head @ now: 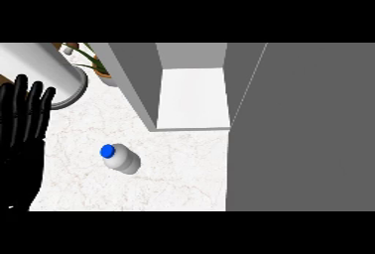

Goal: Pick up the bottled water, place it into the cabinet and close the cabinet

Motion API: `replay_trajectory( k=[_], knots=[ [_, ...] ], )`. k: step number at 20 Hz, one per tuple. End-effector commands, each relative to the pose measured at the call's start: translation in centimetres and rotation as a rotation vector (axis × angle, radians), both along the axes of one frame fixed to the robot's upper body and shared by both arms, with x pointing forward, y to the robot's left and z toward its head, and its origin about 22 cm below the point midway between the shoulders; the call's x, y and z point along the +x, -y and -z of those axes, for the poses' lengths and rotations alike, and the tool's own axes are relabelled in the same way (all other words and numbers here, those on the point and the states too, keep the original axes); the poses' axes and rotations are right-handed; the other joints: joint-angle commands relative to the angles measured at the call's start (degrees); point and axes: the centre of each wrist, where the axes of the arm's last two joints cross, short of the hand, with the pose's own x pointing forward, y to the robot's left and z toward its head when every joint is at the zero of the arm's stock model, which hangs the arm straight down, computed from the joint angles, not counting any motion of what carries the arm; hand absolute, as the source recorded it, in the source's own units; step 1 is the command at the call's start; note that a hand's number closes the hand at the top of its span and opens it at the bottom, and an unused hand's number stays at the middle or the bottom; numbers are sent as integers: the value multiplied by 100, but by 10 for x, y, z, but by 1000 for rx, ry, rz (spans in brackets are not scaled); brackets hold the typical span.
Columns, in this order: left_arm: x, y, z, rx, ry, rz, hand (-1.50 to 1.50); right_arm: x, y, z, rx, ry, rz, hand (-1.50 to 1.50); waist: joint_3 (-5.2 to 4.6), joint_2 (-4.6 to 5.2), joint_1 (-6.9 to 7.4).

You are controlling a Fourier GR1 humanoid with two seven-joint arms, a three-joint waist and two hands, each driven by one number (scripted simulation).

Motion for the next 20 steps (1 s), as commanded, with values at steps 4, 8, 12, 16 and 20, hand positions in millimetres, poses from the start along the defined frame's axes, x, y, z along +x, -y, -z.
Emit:
replay_trajectory(
  k=[4,8,12,16,20],
  knots=[
    [17,-8,-2,-26,6,146,-150,-22,18,19,47,-12,67,-150,-93,73,53],
    [17,-10,16,-162,-201,237,-150,-50,-20,5,100,-137,-219,-150,-97,48,21],
    [1,-28,6,-176,-239,252,-150,-88,-12,-16,93,-160,-226,-150,-95,47,51],
    [-7,-37,-3,-149,-261,222,-150,-104,-2,-25,79,-181,-230,-150,-92,60,70],
    [-25,-37,-4,-101,-297,153,-150,-129,-15,-39,90,-173,-254,-150,-94,50,59]
  ],
)
